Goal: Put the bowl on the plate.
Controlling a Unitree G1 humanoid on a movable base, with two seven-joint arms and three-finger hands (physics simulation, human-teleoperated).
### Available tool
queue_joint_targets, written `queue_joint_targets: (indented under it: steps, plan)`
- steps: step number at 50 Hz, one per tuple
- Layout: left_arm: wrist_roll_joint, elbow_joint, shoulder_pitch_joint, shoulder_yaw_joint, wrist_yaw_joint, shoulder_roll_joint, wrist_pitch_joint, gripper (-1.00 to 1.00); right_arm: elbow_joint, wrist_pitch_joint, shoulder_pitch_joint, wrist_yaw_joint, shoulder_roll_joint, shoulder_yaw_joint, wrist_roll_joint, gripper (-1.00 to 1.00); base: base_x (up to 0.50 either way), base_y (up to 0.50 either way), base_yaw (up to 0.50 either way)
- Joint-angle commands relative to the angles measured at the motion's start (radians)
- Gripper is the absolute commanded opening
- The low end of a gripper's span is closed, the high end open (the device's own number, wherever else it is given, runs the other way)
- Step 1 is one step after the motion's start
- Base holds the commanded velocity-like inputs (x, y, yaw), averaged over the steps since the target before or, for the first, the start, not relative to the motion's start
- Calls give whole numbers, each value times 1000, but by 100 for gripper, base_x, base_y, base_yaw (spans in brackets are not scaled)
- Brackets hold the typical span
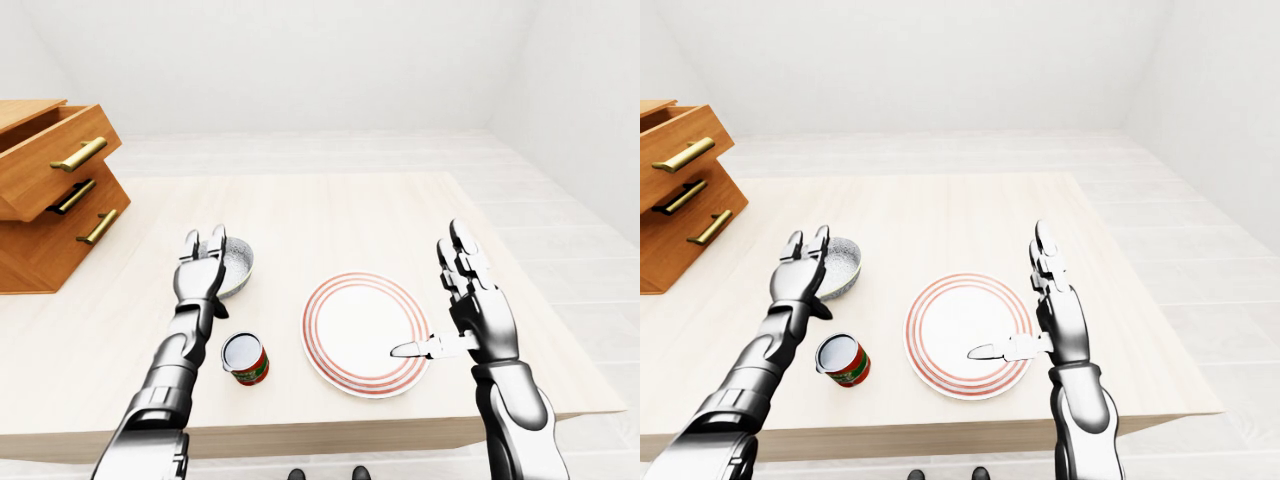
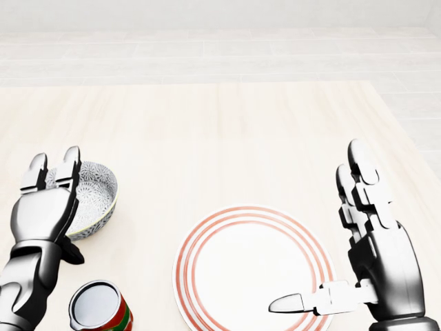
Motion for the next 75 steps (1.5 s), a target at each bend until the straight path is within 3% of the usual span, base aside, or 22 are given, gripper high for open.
queue_joint_targets:
  steps: [1, 10, 42, 43, 44, 45, 46, 47, 67, 75]
  plan:
    - [4, 65, -20, -14, 38, -2, 0, 100, -4, 0, -1, 1, 0, -1, -2, 100, 0, 0, 0]
    - [-2, 175, -61, -30, 89, -4, 0, 100, 16, 0, -5, -1, 0, 1, -5, 100, 0, 0, 0]
    - [2, 224, -65, -55, 125, -1, 0, 100, 27, 0, -4, -2, -1, 4, -3, 100, 0, 0, 0]
    - [3, 227, -65, -56, 125, -1, 0, 76, 26, 0, -4, -2, -1, 4, -4, 100, 0, 0, 0]
    - [4, 227, -64, -56, 126, -1, 0, 8, 24, 0, -3, -1, -1, 4, -3, 100, 0, 0, 0]
    - [4, 225, -64, -56, 124, -1, 0, -4, 24, 0, -3, -1, -2, 3, -3, 100, 0, 0, 0]
    - [4, 222, -63, -55, 121, 0, 0, -73, 24, 0, -3, -1, -2, 2, -3, 100, 0, 0, 0]
    - [5, 216, -60, -56, 118, 1, 0, -100, 24, 0, -5, -1, -2, 1, -2, 100, 0, 0, 0]
    - [14, 160, -38, -44, 87, 9, 0, -100, 18, 0, -4, 0, -1, -2, -3, 100, 0, 0, 0]
    - [0, 17, -8, -16, 3, 25, 0, -100, -11, 0, -4, -1, -1, -2, -5, 100, 0, 0, 0]
